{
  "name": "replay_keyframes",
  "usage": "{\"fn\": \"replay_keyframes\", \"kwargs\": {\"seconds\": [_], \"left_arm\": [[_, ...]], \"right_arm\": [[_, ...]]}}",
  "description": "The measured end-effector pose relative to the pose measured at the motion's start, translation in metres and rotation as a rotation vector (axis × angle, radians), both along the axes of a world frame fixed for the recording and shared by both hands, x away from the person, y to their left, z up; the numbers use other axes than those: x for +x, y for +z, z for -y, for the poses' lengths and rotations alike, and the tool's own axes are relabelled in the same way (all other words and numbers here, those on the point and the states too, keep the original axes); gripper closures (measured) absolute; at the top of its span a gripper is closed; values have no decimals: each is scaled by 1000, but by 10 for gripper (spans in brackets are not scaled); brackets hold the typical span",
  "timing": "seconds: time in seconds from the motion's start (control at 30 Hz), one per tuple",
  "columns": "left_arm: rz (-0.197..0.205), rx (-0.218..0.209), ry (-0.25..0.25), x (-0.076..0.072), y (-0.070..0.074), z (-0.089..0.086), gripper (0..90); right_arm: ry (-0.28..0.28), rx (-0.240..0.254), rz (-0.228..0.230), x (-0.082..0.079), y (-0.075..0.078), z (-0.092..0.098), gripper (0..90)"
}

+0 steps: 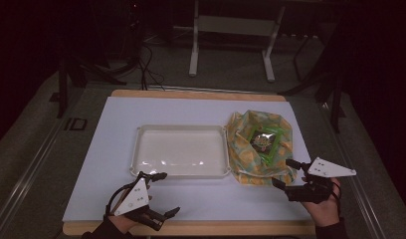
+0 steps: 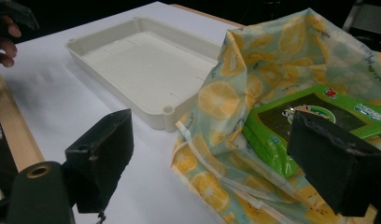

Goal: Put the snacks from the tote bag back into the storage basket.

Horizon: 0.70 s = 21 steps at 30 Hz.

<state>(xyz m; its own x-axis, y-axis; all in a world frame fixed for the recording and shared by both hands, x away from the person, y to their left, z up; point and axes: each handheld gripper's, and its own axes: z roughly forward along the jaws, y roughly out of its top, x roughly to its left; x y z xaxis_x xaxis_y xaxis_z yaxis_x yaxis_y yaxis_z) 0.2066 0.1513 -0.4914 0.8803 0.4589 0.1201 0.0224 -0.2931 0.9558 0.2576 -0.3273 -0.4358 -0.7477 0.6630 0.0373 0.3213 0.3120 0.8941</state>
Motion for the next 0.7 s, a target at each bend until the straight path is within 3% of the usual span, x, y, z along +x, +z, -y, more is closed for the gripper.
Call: {"fn": "replay_keyframes", "kwargs": {"seconds": [0.7], "left_arm": [[12, 6, 10, -4, -2, -1, 5]], "right_arm": [[-39, -40, 67, 2, 25, -3, 192]]}}
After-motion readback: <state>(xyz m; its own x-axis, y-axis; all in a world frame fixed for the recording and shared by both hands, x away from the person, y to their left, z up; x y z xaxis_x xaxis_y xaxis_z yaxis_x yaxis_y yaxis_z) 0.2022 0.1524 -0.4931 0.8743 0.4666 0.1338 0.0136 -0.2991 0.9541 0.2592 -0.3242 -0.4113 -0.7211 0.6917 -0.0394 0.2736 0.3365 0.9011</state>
